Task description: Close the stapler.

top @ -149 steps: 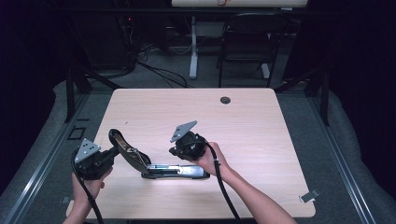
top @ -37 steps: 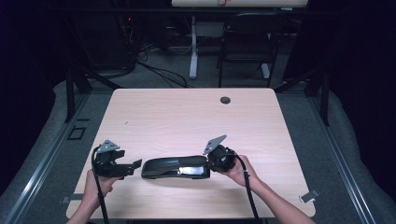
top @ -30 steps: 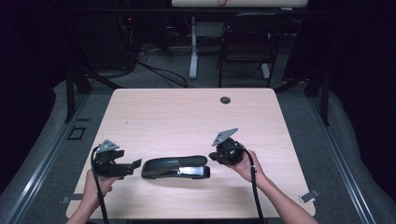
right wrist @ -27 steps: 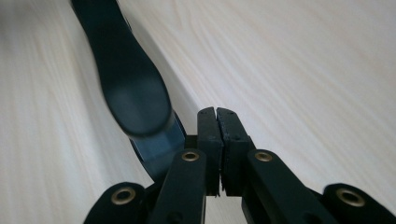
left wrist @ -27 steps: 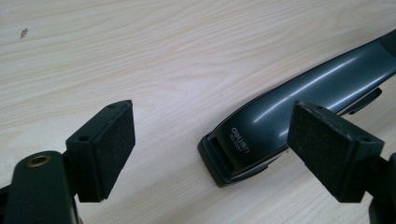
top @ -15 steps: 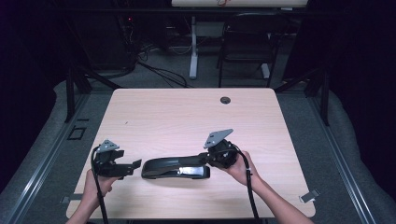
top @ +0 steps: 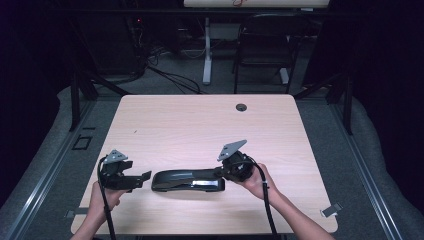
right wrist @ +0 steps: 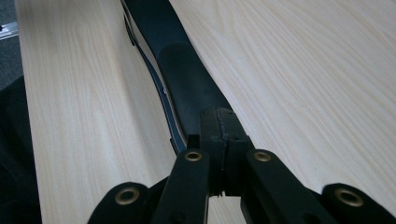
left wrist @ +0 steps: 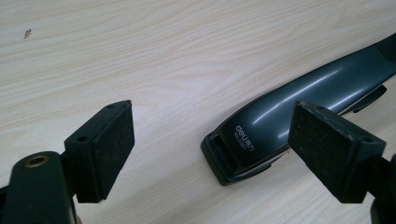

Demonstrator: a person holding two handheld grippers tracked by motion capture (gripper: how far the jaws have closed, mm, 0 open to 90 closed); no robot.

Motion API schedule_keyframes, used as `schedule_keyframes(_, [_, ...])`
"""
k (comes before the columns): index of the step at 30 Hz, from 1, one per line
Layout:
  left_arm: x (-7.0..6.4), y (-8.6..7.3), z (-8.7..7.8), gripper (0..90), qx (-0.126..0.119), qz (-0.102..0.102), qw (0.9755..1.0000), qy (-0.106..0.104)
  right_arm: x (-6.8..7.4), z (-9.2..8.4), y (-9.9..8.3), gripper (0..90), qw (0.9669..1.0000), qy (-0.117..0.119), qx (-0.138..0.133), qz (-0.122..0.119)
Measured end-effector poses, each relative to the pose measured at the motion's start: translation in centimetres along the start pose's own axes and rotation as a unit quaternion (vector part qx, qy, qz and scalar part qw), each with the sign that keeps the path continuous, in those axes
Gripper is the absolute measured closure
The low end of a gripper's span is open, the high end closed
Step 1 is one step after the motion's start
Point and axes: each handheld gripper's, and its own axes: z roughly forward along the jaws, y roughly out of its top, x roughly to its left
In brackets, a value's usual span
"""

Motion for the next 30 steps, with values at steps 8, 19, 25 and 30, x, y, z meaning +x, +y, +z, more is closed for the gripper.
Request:
schedule_keyframes(8, [0.00,0.04,0.04,14.9,0.002,0.003,1.0000,-0.001,-0.65,0.89,-0.80,90.0,0.9994,0.022,0.002,0.026])
schedule_keyframes(19, [-0.06,0.04,0.09,14.9,0.002,0.002,1.0000,-0.002,-0.42,0.94,-0.78,90.0,0.9995,0.020,0.001,0.026])
schedule_keyframes(25, [-0.11,0.05,0.13,14.9,0.002,0.001,1.0000,-0.001,-0.44,0.94,-0.83,90.0,0.9993,0.022,-0.001,0.031])
schedule_keyframes(30, [-0.08,0.06,0.16,14.9,0.002,0.002,1.0000,-0.001,-0.37,0.97,-0.84,90.0,0.9993,0.022,-0.002,0.031])
